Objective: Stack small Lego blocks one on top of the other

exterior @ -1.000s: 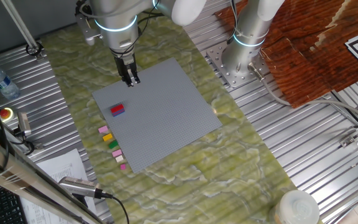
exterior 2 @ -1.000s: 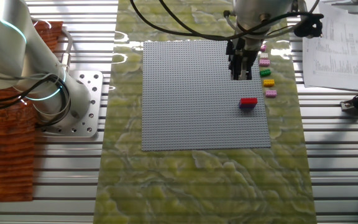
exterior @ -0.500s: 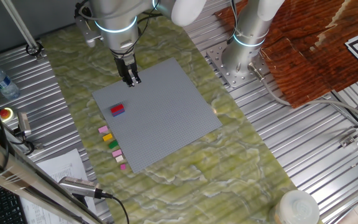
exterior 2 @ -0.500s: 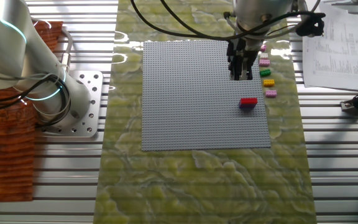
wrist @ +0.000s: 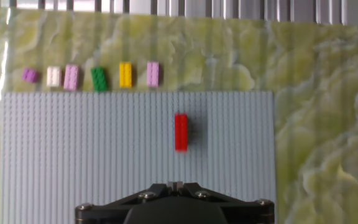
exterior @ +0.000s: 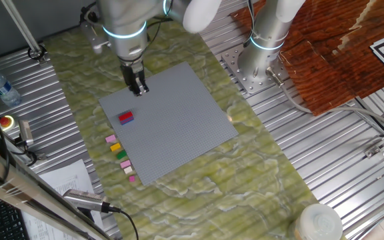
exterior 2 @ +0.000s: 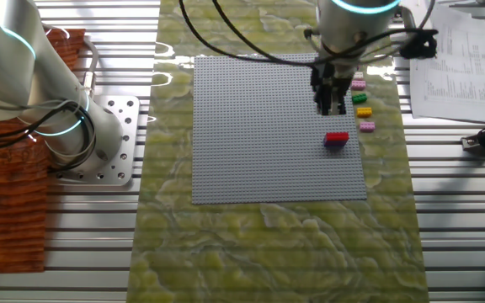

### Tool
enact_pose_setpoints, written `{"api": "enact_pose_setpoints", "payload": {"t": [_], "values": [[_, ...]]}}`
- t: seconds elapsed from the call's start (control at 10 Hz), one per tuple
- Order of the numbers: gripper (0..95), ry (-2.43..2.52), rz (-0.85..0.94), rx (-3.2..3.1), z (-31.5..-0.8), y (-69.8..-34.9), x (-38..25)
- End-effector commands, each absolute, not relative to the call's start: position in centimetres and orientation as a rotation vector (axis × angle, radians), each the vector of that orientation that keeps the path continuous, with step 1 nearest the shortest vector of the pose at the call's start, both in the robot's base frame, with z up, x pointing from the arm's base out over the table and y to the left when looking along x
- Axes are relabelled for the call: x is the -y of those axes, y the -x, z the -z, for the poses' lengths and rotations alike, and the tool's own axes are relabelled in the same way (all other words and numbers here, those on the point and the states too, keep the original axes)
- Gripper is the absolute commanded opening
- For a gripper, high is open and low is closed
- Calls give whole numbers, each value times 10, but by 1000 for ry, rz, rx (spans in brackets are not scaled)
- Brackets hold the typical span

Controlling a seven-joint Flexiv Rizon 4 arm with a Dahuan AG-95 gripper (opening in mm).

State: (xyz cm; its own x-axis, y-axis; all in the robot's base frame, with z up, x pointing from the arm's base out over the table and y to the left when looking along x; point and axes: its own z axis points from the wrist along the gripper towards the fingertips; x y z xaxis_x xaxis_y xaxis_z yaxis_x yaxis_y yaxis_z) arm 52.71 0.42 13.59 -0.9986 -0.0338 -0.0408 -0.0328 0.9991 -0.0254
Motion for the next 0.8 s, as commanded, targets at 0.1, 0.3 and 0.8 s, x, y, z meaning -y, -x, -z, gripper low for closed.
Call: {"api": "enact_pose_setpoints", "payload": {"t": [0.1,0.3,0.8], "values": [[0,49,32,-3093,-129,-551,-8],[0,46,39,-3098,-120,-583,-17],[0,73,47,-3073,-81,-613,-20]]}}
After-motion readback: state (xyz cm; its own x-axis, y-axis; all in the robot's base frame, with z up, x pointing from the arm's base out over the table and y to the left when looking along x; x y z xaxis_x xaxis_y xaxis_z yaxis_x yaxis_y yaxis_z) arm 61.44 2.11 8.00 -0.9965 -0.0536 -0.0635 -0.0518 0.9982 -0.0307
